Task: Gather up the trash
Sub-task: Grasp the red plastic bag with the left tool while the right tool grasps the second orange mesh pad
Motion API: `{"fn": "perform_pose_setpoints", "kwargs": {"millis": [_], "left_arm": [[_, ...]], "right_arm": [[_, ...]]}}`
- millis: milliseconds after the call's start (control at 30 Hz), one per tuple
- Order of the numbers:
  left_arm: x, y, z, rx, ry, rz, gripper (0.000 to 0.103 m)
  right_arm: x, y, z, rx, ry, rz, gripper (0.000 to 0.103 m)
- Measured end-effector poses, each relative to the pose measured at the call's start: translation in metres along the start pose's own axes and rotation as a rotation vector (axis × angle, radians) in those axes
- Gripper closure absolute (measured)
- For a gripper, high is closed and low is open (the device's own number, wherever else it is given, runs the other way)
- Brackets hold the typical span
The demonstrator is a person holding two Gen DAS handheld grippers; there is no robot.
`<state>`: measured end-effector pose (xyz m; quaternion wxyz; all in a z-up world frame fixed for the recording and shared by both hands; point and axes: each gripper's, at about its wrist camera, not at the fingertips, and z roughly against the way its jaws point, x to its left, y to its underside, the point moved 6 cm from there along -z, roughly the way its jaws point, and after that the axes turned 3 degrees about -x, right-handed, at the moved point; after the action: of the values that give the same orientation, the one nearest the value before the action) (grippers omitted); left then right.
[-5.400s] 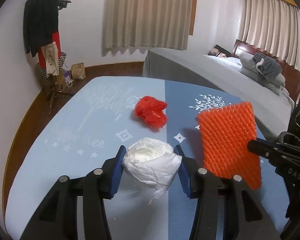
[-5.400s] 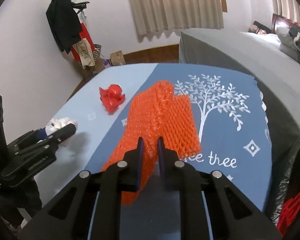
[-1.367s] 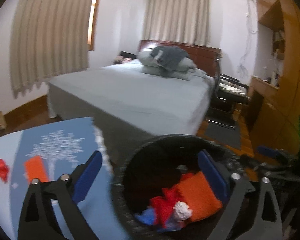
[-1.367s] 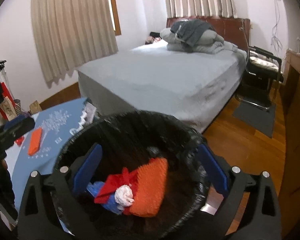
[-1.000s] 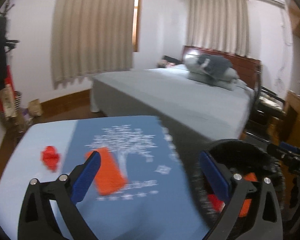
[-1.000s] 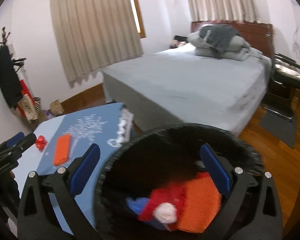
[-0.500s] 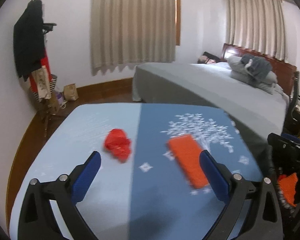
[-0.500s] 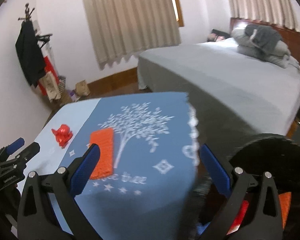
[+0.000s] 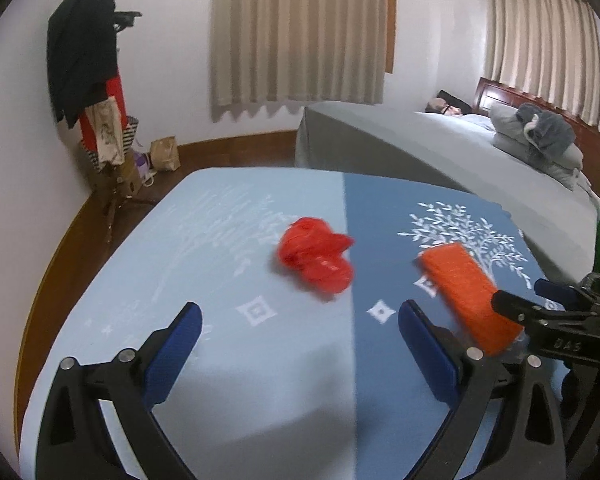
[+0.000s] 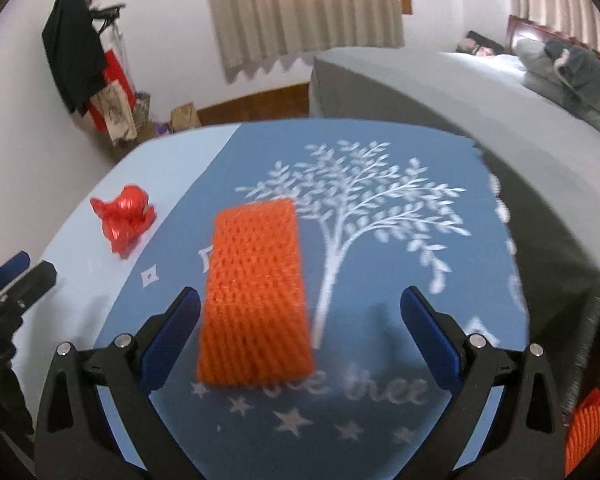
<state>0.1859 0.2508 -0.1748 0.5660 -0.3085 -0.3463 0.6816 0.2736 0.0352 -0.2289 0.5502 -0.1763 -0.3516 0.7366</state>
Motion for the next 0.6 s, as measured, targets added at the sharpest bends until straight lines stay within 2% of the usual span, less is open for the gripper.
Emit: {"fn": "perform_pose_setpoints", "kwargs": {"millis": [133,200,233,267,300,333,367,467,533,600], "left_arm": [[0.011,0.003,-0.004,0.006,-0.008,0.022,0.007],[0.014,0.005,-0.007,0.011,-0.009,0.029,0.007],[0.014,0.005,-0.008,0.013,-0.009,0.031,0.007],[0.014,0.006,-0.009,0.015,-0.007,0.035,0.007],[0.014,0.006,-0.011,0.017,-0.005,0.039,0.007],[0.013,0.006,-0.012,0.018,-0.003,0.041,0.007],[0.012,0.007,-0.013,0.019,-0.001,0.041,0.007],[0.01,0.005,-0.018,0.024,0.003,0.044,0.007],[0.007,0.002,-0.021,0.024,0.012,0.054,0.007],[0.004,0.0,-0.023,0.022,0.018,0.056,0.007]], "right_arm": [[0.008,0.002,-0.013,0.043,-0.018,0.012,0.006],[0.014,0.004,-0.017,0.064,-0.031,0.033,0.01],[0.016,0.005,-0.018,0.071,-0.044,0.041,0.025],[0.018,0.007,-0.019,0.079,-0.058,0.045,0.034],[0.02,0.008,-0.02,0.084,-0.063,0.049,0.036],[0.021,0.008,-0.019,0.084,-0.07,0.053,0.041],[0.021,0.008,-0.019,0.084,-0.08,0.055,0.05],[0.024,0.009,-0.017,0.088,-0.113,0.064,0.068],[0.025,0.007,-0.013,0.083,-0.135,0.067,0.077],[0.023,0.004,-0.01,0.08,-0.154,0.061,0.082]]}}
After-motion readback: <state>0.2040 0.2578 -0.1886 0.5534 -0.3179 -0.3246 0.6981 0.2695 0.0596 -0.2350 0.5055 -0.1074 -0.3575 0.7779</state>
